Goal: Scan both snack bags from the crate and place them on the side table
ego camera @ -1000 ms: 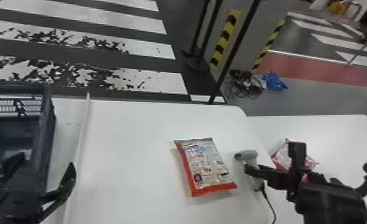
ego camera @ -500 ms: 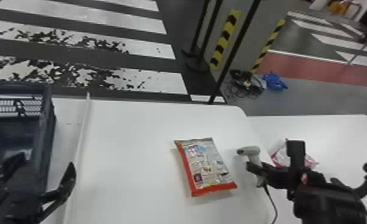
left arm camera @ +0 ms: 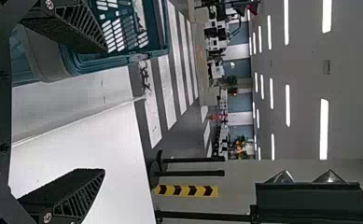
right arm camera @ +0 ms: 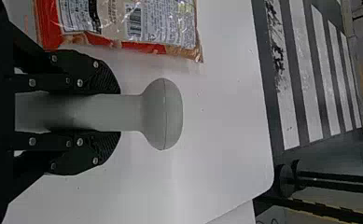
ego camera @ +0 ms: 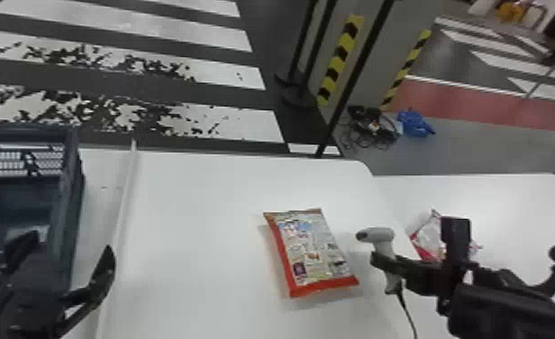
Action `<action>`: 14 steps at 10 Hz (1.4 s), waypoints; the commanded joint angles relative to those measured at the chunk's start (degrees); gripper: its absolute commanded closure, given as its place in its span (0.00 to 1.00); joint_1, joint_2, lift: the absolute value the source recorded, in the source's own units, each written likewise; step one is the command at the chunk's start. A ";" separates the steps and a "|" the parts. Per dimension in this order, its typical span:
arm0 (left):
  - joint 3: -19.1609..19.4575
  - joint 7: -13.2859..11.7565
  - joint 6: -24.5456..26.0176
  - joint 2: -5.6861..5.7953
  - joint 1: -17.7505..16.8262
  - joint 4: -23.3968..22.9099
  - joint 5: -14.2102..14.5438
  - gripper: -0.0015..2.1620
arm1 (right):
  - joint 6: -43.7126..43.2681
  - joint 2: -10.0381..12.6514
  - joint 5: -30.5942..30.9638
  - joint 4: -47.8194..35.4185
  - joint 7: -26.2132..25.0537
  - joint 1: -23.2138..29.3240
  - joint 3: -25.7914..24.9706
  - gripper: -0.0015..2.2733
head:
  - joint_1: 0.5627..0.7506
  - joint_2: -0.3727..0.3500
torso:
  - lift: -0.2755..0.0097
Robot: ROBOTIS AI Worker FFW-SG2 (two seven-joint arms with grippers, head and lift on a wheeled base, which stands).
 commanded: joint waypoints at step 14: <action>-0.66 0.00 0.18 0.35 -0.35 0.05 0.27 0.04 | 10.02 4.22 -0.08 -12.32 5.89 5.70 5.62 0.98 | 0.70 0.03 | 0.62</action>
